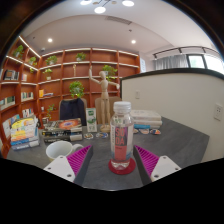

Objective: Pour water

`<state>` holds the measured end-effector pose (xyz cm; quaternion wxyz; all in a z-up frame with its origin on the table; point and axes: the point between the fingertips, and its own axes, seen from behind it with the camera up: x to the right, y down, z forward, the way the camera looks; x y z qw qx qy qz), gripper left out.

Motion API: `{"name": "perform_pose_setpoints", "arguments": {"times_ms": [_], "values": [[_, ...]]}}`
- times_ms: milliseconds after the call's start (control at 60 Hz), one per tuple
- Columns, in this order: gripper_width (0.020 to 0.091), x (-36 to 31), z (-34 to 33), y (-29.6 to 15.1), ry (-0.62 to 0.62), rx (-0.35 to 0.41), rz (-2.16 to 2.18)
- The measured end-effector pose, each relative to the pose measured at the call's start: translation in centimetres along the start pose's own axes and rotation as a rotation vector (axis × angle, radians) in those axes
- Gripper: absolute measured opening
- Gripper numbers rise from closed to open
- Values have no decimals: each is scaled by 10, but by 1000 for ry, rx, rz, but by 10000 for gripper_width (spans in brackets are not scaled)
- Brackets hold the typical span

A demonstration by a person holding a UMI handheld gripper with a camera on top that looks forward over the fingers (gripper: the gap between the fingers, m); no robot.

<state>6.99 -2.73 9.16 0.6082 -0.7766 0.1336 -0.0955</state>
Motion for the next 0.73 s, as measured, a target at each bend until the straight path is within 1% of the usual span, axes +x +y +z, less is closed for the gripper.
{"name": "perform_pose_setpoints", "arguments": {"times_ms": [183, 250, 367, 450, 567, 733], "values": [[854, -10, -70, -31, -45, 80, 9], [853, -14, -90, -39, -54, 97, 19], [839, -25, -116, -46, -71, 103, -9], [839, -40, -131, -47, -116, 104, -26], [837, -59, -145, -43, -168, 94, -44], [836, -79, -159, -42, -218, 104, -31]]}}
